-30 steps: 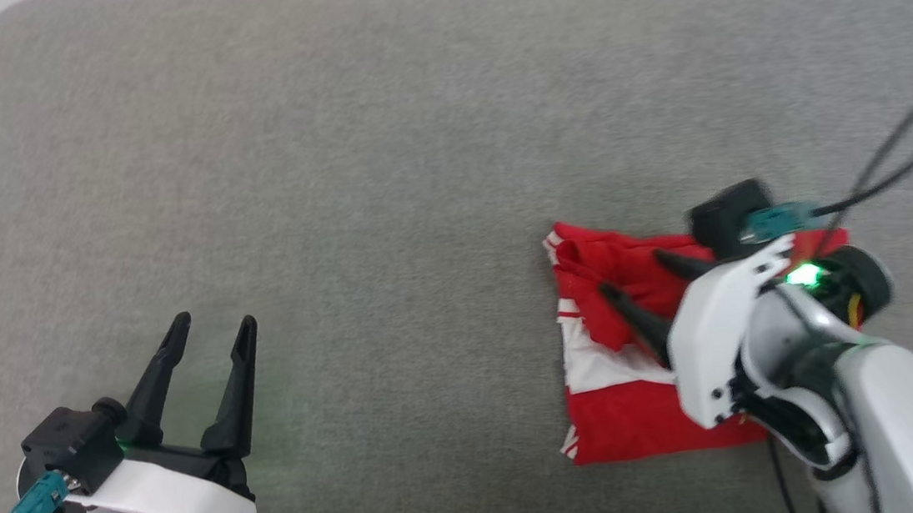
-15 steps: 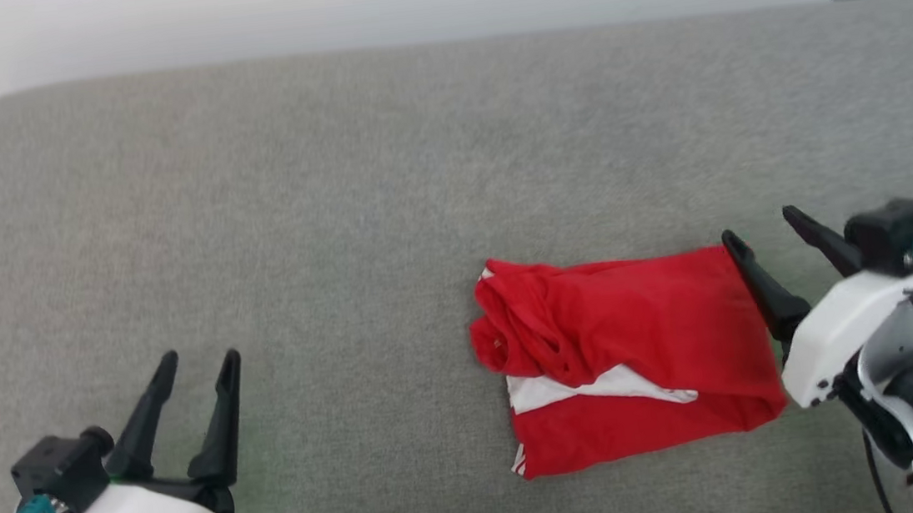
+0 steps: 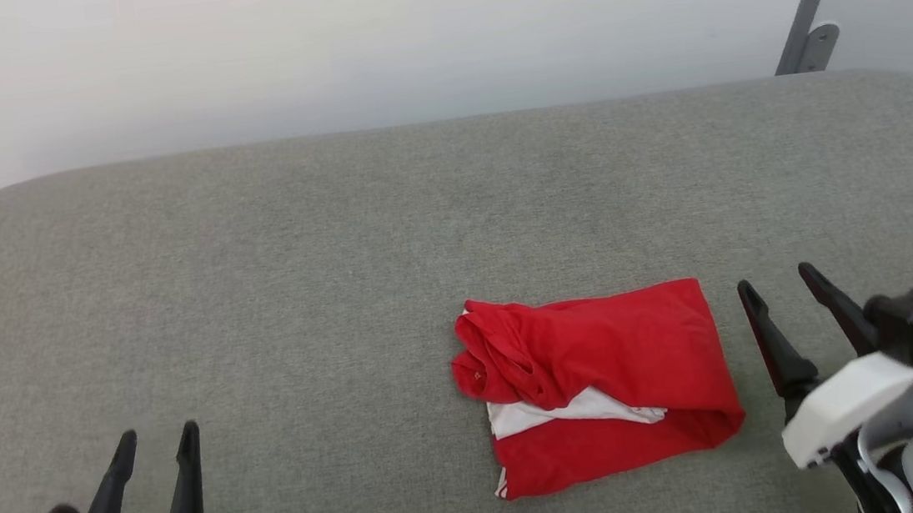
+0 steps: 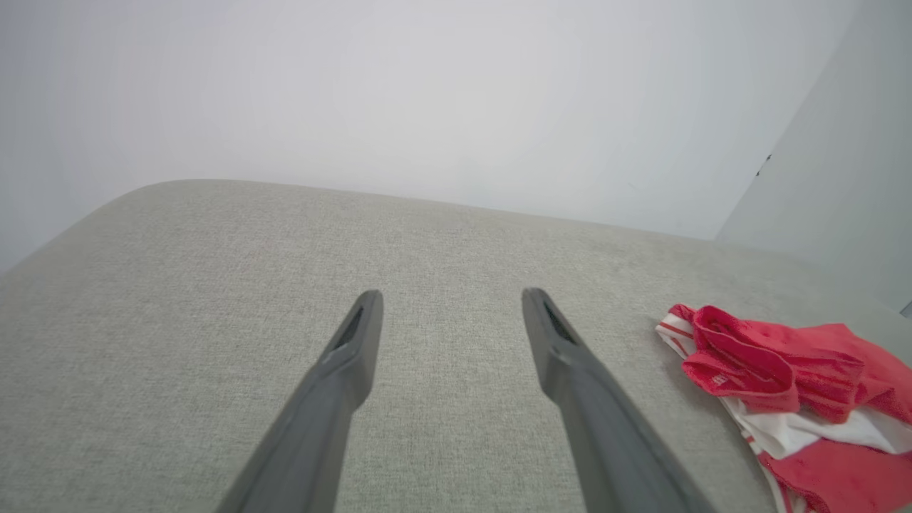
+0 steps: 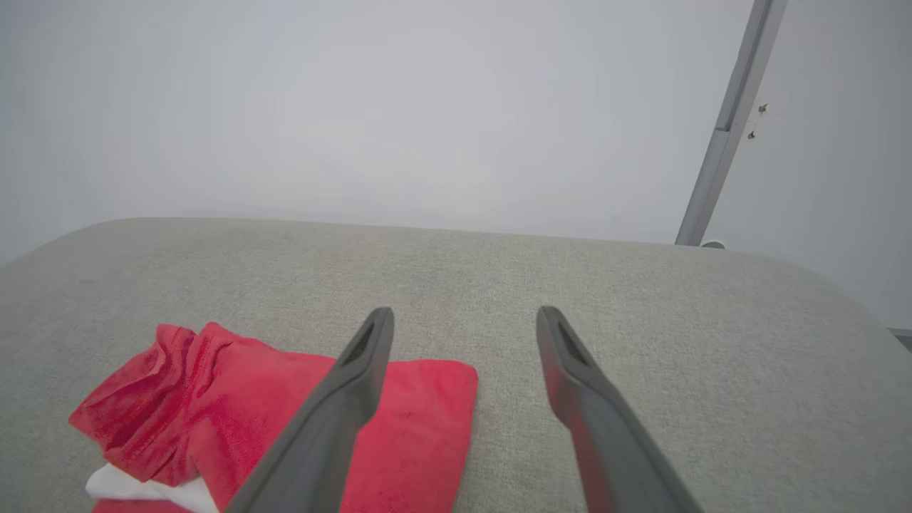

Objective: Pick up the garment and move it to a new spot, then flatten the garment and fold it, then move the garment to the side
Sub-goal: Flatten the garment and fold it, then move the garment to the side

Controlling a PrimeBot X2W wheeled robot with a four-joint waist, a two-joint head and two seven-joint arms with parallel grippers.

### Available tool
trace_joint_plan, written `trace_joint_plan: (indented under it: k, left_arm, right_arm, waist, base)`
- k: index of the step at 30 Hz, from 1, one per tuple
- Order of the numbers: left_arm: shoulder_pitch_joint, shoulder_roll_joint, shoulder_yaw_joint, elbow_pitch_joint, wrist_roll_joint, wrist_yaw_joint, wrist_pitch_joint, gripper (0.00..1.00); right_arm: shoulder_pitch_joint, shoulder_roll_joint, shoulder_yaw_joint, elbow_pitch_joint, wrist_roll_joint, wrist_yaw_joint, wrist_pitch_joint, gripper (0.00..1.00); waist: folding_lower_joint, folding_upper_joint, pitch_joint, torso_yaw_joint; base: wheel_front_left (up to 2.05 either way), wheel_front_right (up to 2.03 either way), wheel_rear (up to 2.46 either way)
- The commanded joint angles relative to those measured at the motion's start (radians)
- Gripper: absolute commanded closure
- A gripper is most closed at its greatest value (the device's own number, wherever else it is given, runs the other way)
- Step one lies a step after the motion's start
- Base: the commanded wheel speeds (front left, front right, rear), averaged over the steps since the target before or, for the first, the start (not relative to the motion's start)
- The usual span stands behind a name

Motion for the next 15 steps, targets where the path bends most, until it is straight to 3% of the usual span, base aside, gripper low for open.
trace_joint_plan:
  k: [1,15]
  left_arm:
    - [0.022,-0.003,0.011,-0.011,0.011,0.002,-0.005,0.0]
    - [0.135,-0.051,0.111,-0.14,0.025,0.002,-0.005,0.0]
  right_arm:
    - [0.02,0.001,-0.002,-0.012,0.004,-0.001,-0.008,0.0]
    - [0.175,0.068,-0.118,-0.222,-0.059,-0.001,0.053,0.0]
  waist:
    - [0.0,-0.0001,-0.001,-0.003]
    - [0.0,-0.0001,0.055,-0.014]
  base:
    - [0.0,0.0,0.0]
    - [0.0,0.0,0.0]
